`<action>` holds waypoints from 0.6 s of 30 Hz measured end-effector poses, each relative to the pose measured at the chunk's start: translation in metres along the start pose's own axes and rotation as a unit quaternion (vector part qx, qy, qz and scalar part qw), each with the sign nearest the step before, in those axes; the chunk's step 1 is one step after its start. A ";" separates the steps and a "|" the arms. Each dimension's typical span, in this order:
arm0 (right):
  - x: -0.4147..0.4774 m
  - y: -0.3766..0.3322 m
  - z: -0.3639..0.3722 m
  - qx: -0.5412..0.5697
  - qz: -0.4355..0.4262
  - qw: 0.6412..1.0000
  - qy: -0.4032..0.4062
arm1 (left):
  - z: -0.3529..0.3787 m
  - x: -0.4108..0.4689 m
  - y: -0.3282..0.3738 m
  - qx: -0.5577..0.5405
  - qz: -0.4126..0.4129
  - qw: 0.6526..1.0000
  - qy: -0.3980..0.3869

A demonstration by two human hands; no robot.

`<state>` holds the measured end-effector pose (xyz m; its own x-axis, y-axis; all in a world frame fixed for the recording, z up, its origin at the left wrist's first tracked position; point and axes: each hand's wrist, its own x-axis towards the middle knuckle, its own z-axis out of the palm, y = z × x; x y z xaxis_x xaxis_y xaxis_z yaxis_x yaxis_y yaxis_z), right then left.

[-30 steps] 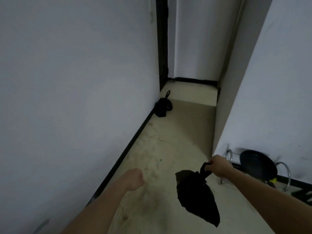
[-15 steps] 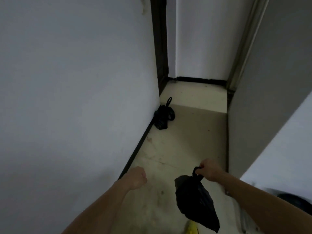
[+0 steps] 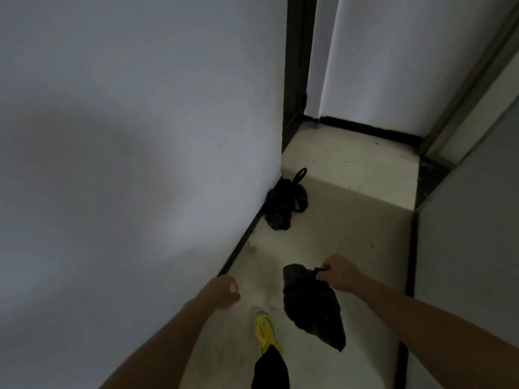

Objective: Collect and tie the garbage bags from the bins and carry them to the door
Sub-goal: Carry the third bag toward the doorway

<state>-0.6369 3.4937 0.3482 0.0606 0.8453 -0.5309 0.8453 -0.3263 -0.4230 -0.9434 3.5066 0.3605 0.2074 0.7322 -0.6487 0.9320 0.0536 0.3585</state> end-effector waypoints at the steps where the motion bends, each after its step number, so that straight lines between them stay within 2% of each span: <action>1: 0.025 -0.003 -0.006 0.002 0.004 1.000 0.005 | -0.013 0.026 0.002 0.003 -0.002 1.000 0.005; 6: 0.154 -0.027 -0.048 0.031 0.037 0.999 -0.004 | -0.092 0.155 0.017 -0.004 0.003 1.000 0.014; 11: 0.256 -0.062 -0.079 0.091 0.054 0.994 -0.032 | -0.152 0.237 0.037 -0.008 -0.001 0.999 0.037; 18: 0.417 -0.090 -0.073 0.113 0.062 0.986 -0.108 | -0.188 0.346 0.038 -0.020 -0.033 0.997 0.059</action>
<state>-0.6489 3.9061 0.2186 0.0215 0.6907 -0.7228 0.6977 -0.5282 -0.4839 -0.8921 3.8895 0.2766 0.1065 0.8010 -0.5891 0.9292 0.1307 0.3457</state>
